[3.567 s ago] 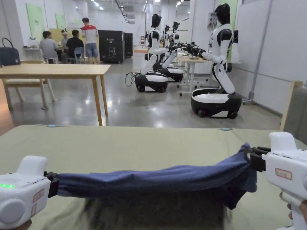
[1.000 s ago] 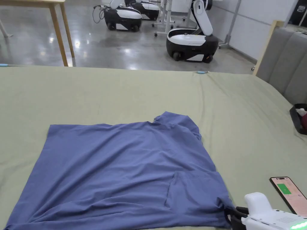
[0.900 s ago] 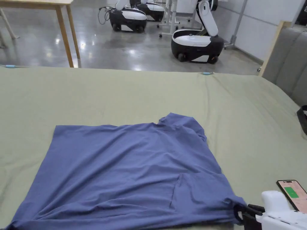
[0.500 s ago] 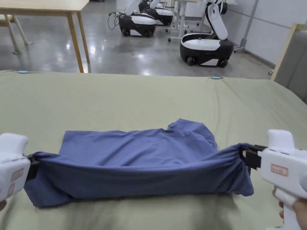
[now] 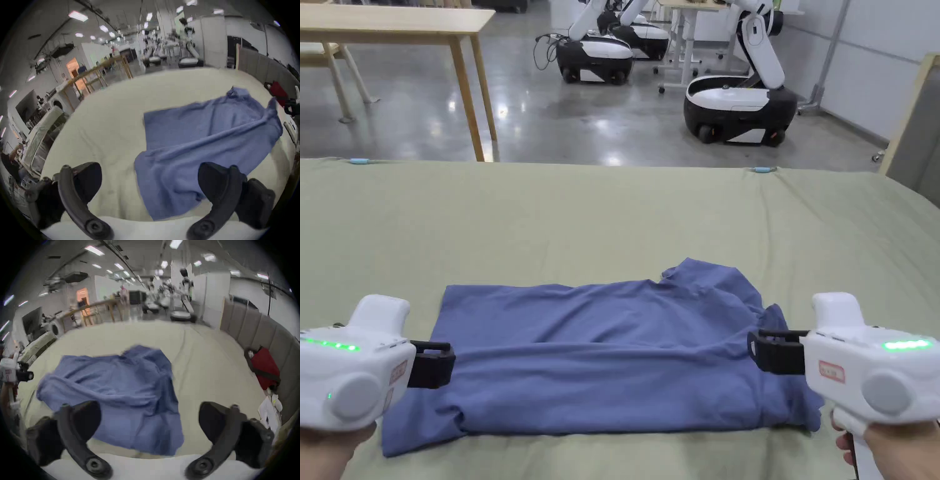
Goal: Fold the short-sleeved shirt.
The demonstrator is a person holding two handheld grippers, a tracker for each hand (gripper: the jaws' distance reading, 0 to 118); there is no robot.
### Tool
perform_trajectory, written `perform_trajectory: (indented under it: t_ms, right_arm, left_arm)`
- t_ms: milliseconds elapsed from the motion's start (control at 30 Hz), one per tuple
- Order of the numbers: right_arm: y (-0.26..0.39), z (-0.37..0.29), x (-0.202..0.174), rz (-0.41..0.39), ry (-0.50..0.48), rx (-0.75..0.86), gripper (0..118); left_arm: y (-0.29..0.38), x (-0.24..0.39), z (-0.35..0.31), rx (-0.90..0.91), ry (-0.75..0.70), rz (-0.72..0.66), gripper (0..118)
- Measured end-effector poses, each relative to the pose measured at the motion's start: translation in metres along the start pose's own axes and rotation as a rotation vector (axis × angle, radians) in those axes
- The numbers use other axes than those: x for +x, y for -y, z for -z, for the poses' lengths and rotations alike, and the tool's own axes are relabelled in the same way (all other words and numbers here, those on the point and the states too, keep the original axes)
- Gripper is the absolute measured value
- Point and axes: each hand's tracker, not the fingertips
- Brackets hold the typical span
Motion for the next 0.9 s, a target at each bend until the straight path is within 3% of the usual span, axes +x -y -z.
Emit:
perform_trajectory:
  t_ms: [133, 200, 233, 267, 300, 333, 400, 467, 700, 733, 767, 800, 833, 867, 900]
  right_arm:
    - [0.036, -0.061, -0.04, -0.051, -0.004, 0.074, 116]
    - [0.054, -0.073, -0.052, -0.033, -0.013, 0.05, 109]
    - [0.064, -0.076, -0.055, 0.003, -0.037, 0.035, 75]
    - [0.069, -0.085, -0.062, 0.019, -0.025, 0.034, 26]
    - [0.078, -0.084, -0.067, 0.018, 0.021, 0.027, 1]
    - [0.087, -0.088, -0.068, 0.01, 0.037, 0.037, 1]
    - [0.093, -0.091, -0.07, 0.034, -0.037, 0.001, 1]
    - [0.099, -0.092, -0.071, -0.002, 0.007, 0.028, 1]
    - [0.094, -0.092, -0.077, -0.006, 0.005, 0.027, 1]
    - [0.094, -0.092, -0.076, -0.004, 0.006, 0.028, 1]
    - [0.094, -0.091, -0.074, 0.0, 0.002, 0.029, 1]
    - [0.094, -0.091, -0.077, 0.002, 0.001, 0.028, 1]
    - [0.094, -0.091, -0.076, 0.006, 0.0, 0.025, 1]
    - [0.093, -0.09, -0.075, 0.009, -0.004, 0.023, 1]
    - [0.092, -0.089, -0.074, 0.012, -0.007, 0.02, 1]
  left_arm:
    - [0.037, 0.014, -0.06, 0.122, -0.011, -0.002, 117]
    - [0.059, 0.021, -0.074, 0.103, -0.022, 0.003, 113]
    - [0.073, 0.022, -0.082, 0.102, -0.019, -0.004, 95]
    - [0.084, 0.02, -0.089, 0.091, 0.015, -0.049, 51]
    - [0.096, 0.016, -0.08, 0.071, 0.057, -0.086, 0]
    - [0.107, 0.011, -0.075, -0.005, 0.049, -0.135, 0]
    - [0.114, 0.004, -0.078, -0.036, 0.077, -0.168, 0]
    - [0.121, -0.005, -0.07, -0.037, 0.048, -0.183, 0]
    - [0.109, -0.014, -0.035, -0.041, 0.037, -0.172, 1]
    - [0.104, -0.017, -0.024, -0.064, 0.042, -0.164, 10]
    - [0.099, -0.018, -0.012, -0.116, 0.033, -0.155, 26]
    - [0.096, -0.02, -0.001, -0.136, 0.009, -0.156, 64]
    - [0.097, -0.018, 0.011, -0.13, -0.008, -0.161, 110]
    - [0.094, -0.021, 0.018, -0.093, -0.004, -0.163, 115]
    - [0.089, -0.022, 0.026, -0.102, -0.005, -0.162, 111]
